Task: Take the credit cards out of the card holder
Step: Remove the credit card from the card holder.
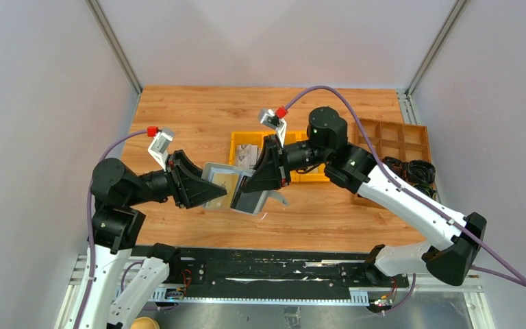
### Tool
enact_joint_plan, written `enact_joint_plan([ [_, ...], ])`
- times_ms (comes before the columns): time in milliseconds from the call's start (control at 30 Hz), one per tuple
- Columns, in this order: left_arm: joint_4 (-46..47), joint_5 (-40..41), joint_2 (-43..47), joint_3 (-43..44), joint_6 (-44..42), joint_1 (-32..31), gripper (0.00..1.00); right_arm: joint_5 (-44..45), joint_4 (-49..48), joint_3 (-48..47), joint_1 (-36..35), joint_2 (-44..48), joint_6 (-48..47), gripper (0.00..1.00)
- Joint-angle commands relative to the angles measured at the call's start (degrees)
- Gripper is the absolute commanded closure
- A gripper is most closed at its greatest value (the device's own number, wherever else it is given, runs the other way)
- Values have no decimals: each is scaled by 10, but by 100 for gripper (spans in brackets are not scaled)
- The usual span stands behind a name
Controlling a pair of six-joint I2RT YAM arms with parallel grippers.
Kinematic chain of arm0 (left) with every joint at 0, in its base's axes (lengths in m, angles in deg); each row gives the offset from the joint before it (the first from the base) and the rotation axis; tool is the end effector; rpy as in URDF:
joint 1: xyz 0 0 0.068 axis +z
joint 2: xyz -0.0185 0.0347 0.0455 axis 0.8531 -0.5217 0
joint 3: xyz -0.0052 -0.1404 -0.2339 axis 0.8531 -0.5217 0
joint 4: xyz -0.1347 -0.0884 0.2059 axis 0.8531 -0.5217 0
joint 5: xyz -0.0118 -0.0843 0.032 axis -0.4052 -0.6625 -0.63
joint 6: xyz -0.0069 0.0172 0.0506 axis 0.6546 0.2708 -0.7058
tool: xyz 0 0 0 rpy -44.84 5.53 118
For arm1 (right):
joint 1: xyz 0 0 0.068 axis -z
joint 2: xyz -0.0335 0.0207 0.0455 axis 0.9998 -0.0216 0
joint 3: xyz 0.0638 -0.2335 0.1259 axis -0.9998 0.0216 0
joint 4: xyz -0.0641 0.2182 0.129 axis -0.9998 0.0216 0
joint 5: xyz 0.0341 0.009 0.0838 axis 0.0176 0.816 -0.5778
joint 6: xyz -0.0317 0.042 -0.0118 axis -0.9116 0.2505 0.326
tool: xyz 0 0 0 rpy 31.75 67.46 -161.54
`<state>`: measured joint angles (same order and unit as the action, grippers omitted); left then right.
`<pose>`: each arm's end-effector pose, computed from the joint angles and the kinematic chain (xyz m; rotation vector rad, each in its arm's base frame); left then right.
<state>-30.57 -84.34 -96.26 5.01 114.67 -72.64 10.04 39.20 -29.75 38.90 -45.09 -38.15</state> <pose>0.0906 -0.0544 0.4135 0.5349 1.6390 -1.5212 0.1593 0.2348 0.4340 -1.2142 1.4489 1.7340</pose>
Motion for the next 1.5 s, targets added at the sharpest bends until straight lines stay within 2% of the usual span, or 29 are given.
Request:
enact_joint_plan([
  [0, -18, -40, 6, -1, -19, -2, 65, -14, 7, -9, -1, 26, -18, 100],
  [33, -19, -39, 6, -1, -20, -2, 68, -14, 12, -12, 0, 25, -19, 100],
  [67, -18, -35, 5, 1, -20, -2, 75, -13, 19, -16, 1, 24, -22, 93],
  [133, -19, -15, 4, 5, -21, -1, 87, -5, 33, -25, 4, 20, -23, 72],
  [200, -18, 12, 4, 8, -26, -2, 94, 14, 52, -39, 12, 18, -24, 52],
  [233, -19, 27, 4, 9, -31, -2, 96, 30, 65, -51, 19, 20, -23, 46],
  [267, -23, 45, 5, 11, -38, -2, 99, 52, 75, -57, 27, 25, -20, 43],
  [400, -55, 132, 9, 21, -84, -2, 100, 222, 69, -48, 53, 81, 17, 38],
  [467, -56, 169, 12, 21, -90, -2, 100, 239, 7, -15, 53, 110, 62, 37],
  [567, -46, 200, 15, 16, -85, -2, 100, 196, -81, 20, 49, 111, 137, 38],
  [700, -10, 181, 12, 0, -48, -2, 100, 148, -139, 36, 15, 70, 187, 42],
  [933, 10, 148, 12, -3, -19, -2, 100, 117, -188, 46, -8, 10, 211, 44],
  [1267, 56, 92, 11, -10, 37, -2, 100, 107, -202, 56, -8, -30, 220, 44],
  [1467, 72, 74, 10, -17, 50, -2, 100, 94, -267, 58, -10, -53, 267, 52],
])
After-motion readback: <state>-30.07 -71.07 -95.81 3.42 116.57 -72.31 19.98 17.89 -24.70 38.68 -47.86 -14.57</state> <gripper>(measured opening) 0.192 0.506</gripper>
